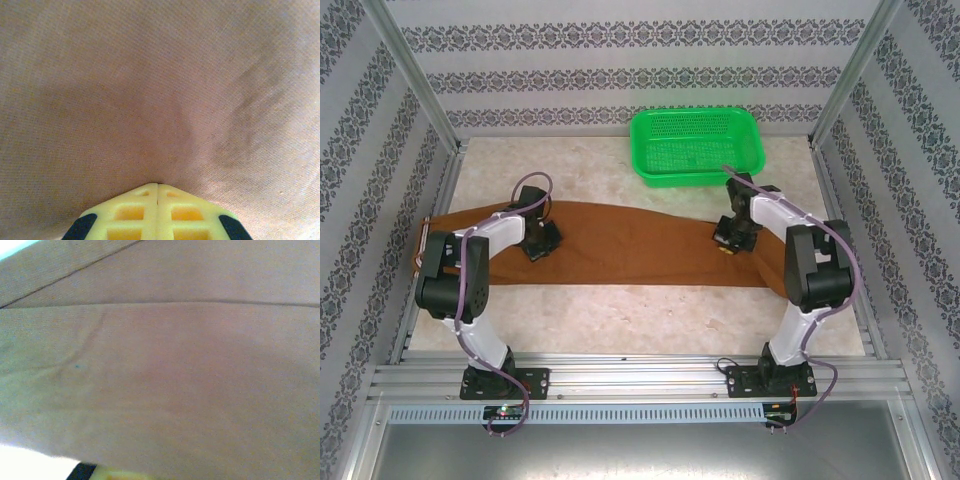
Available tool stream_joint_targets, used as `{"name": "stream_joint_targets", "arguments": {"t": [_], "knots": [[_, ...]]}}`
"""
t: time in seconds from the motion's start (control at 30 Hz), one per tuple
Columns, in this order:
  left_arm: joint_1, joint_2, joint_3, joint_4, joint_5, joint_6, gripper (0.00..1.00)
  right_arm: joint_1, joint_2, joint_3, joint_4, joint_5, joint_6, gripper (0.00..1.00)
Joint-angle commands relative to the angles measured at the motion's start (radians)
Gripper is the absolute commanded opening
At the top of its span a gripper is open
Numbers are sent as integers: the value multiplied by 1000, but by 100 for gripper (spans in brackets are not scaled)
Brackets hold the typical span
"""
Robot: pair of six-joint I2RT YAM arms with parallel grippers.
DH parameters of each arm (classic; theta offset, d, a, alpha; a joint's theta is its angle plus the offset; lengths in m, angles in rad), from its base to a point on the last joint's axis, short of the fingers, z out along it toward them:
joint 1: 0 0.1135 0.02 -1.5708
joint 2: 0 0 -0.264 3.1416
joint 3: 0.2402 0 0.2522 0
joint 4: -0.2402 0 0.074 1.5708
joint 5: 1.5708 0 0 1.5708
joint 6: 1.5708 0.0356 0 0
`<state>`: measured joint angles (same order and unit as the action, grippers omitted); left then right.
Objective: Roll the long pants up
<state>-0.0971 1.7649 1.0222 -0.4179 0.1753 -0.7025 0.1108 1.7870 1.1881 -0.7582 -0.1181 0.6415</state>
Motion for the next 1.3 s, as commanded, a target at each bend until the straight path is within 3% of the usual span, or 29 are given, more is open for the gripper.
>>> {"name": "stream_joint_targets", "arguments": {"t": [0.0,0.03,0.1,0.3,0.43,0.83,1.27], "knots": [[-3,37,4,-38,-42,44,0,-65,-211,-37,-43,19,20,34],[-2,33,6,-42,-42,51,0,-92,-265,-50,-48,16,27,47],[-3,31,3,-51,-38,60,0,-162,-359,-76,-64,16,20,63],[27,-18,-107,-51,-67,-28,0,-422,-397,-125,-133,7,-44,67],[62,-54,-176,-21,-47,-71,0,-514,-342,-143,-142,15,-79,68],[63,11,-86,-33,-6,24,0,-527,-146,-141,-134,98,-109,69],[63,-24,-146,-5,-36,44,0,-546,76,-1,-116,181,-120,66]]}}
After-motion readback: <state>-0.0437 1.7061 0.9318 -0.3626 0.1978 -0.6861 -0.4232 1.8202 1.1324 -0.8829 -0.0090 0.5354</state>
